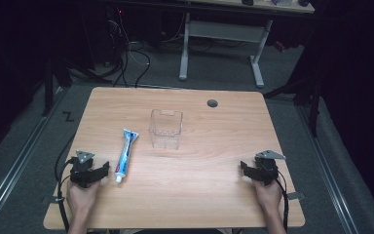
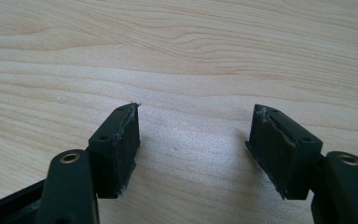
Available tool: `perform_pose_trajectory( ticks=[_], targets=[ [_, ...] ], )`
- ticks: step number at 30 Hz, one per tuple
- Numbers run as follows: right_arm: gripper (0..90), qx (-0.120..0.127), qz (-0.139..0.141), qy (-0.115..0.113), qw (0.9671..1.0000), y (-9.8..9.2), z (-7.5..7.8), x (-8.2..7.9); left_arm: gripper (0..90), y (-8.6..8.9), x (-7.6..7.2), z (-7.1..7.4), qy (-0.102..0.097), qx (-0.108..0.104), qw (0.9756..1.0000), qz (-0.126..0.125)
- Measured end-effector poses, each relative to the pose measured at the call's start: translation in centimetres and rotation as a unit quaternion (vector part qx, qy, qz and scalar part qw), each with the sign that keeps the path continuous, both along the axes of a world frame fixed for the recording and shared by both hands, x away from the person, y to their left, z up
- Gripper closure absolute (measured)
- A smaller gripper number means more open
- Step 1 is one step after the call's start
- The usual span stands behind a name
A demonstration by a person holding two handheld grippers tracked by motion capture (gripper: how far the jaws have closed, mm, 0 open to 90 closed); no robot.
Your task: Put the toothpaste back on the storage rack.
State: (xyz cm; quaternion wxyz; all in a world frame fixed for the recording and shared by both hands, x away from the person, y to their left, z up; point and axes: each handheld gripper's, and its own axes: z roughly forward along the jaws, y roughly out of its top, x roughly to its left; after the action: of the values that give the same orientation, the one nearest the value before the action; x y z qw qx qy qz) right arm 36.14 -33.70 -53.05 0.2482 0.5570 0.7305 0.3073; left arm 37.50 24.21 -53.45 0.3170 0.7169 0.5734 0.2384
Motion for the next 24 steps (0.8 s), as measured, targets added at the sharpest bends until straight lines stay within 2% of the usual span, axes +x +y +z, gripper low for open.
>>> perform_pose_trajectory(
  ticks=[5,7,13,24],
  targets=[
    [33.6,0.0,0.001,0.0,1.0,0.0,0.0,0.0,33.7,0.2,0.0,0.3,0.014,-0.002,0.9999,-0.005],
    [33.6,0.0,0.001,0.0,1.0,0.0,0.0,0.0,33.8,0.3,0.0,0.4,0.014,-0.015,0.9998,-0.005],
    [33.6,0.0,0.0,0.0,1.0,0.0,0.0,0.0,35.0,0.3,-0.8,0.7,0.001,-0.042,0.9991,-0.001],
    [32.7,0.0,0.002,0.0,1.0,0.0,0.0,0.0,34.9,0.2,-2.5,1.9,-0.014,-0.053,0.9984,-0.008]
  ],
)
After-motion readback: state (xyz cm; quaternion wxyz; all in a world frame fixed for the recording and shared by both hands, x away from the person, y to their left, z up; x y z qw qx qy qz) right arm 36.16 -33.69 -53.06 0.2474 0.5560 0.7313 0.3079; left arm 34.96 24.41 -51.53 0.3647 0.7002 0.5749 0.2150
